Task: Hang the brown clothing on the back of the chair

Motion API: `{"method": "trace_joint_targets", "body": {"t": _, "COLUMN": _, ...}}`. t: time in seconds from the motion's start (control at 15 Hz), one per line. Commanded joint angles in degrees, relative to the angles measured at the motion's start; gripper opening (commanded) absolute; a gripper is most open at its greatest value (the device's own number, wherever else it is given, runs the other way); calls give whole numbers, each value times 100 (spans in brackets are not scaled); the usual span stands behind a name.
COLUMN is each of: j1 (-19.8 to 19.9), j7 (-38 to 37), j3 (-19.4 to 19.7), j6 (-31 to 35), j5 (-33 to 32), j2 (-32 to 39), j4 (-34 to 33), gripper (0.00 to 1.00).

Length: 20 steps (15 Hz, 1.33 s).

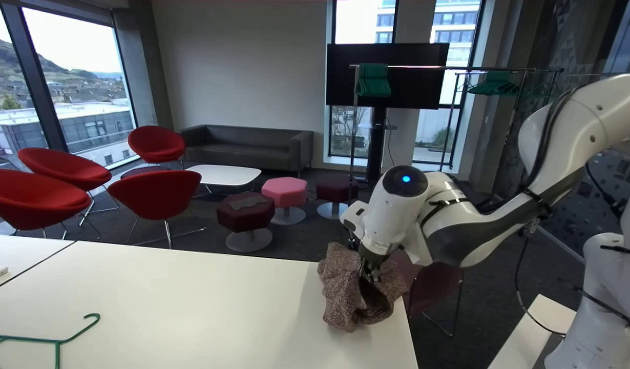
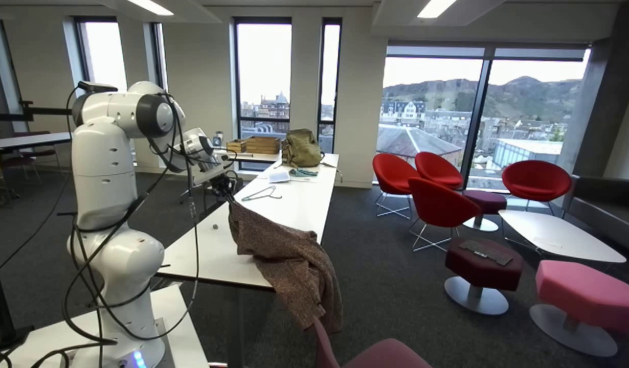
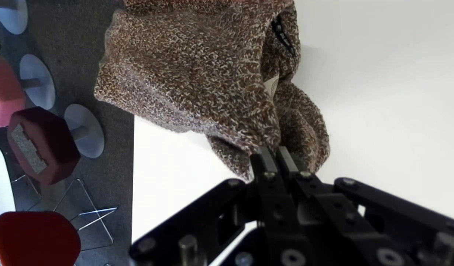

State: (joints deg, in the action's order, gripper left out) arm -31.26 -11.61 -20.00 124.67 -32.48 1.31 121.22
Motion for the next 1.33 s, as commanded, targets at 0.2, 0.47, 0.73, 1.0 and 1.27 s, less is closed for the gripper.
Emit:
{"method": "trace_joint_targets", "body": {"t": 0.2, "j1": 295, "j7": 1563, "j3": 12, "j6": 185, "j5": 2168, "j2": -1831, "j4": 913, "gripper": 1}}
{"method": "trace_joint_targets", "body": {"t": 0.47, "j1": 291, "j7": 2577, "j3": 459, "j6": 266, "j5": 3540, "j2": -2375, "j4": 1303, "gripper": 1}}
{"method": "trace_joint_targets", "body": {"t": 0.73, "j1": 355, "j7": 3330, "j3": 858, "j6": 422, "j5": 4337, "j2": -2318, "j4": 1647, "gripper": 1}}
{"method": "trace_joint_targets", "body": {"t": 1.0, "j1": 451, "j7": 3555, "j3": 946, "j6": 390, "j5": 4531, "j2": -2265, "j4": 1859, "gripper": 1}}
{"method": "trace_joint_targets", "body": {"t": 1.27, "j1": 489, "j7": 3362, "j3": 841, "j6": 259, "j5": 4430, "j2": -2140, "j4": 1753, "gripper": 4}}
